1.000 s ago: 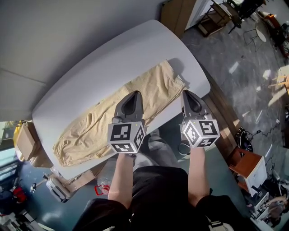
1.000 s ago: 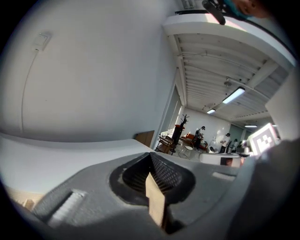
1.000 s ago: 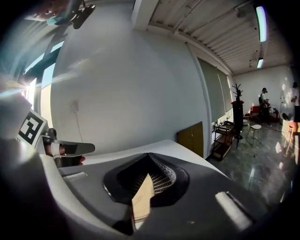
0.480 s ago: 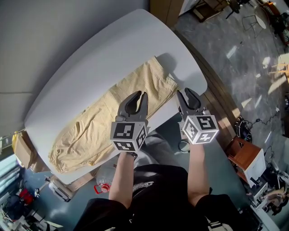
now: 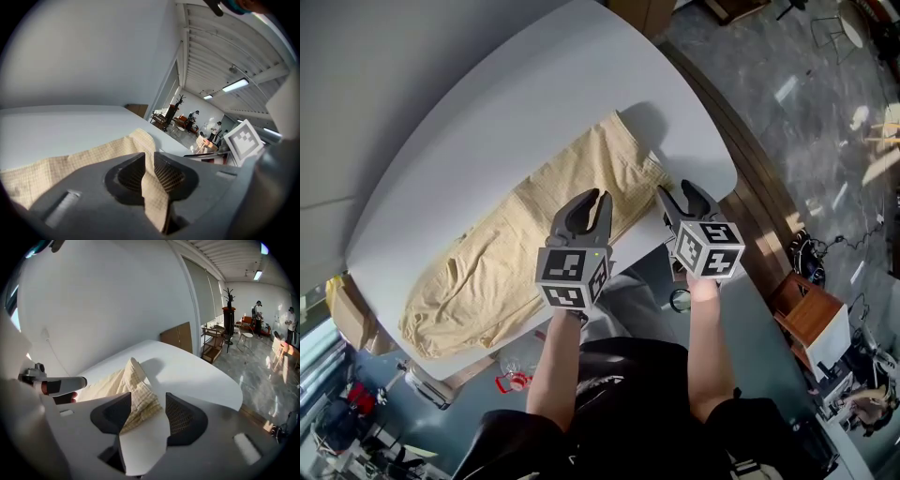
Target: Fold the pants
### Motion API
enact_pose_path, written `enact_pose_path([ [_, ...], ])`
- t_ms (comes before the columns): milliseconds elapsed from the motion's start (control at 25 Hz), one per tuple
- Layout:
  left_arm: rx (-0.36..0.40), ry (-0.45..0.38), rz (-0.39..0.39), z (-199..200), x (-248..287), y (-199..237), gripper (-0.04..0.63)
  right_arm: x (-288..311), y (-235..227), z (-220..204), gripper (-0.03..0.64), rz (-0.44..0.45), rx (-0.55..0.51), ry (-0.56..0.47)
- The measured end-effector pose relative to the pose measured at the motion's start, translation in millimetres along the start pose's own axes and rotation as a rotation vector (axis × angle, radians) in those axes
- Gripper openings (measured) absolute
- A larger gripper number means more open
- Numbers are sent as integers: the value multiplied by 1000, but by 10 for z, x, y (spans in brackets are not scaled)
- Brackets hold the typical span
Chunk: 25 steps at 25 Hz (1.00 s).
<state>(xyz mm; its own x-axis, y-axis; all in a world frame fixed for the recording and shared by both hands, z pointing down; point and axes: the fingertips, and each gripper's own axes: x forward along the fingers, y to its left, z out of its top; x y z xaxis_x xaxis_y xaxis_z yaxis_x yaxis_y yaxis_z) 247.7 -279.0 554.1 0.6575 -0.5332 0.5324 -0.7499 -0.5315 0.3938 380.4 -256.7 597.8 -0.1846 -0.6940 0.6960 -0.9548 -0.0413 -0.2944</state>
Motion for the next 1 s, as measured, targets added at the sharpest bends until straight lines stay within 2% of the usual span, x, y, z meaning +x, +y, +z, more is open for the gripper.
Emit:
enact_pose_path([
  [200, -20, 23, 8, -114, -11, 18, 63, 120, -92, -121, 264, -47, 33, 70],
  [440, -40, 9, 29, -118, -78, 129, 63, 186, -45, -176, 249, -69, -5, 111],
  [520, -45, 2, 37, -108, -113, 160, 63, 201, 10, -191, 188, -56, -28, 125],
  [600, -48, -3, 44, -106, -155, 170, 63, 204, 32, -213, 158, -58, -42, 138],
  [680, -53, -8, 53, -106, -200, 181, 63, 203, 37, -227, 145, -50, -26, 153],
  [720, -55, -10, 58, -103, -224, 195, 63, 208, 52, -230, 102, -37, -12, 158],
  [760, -57, -13, 64, -97, -250, 212, 63, 212, 68, -226, 89, -30, -3, 160],
  [1000, -67, -50, 107, -14, -484, 333, 63, 99, 125, -82, 83, -58, 4, 82],
])
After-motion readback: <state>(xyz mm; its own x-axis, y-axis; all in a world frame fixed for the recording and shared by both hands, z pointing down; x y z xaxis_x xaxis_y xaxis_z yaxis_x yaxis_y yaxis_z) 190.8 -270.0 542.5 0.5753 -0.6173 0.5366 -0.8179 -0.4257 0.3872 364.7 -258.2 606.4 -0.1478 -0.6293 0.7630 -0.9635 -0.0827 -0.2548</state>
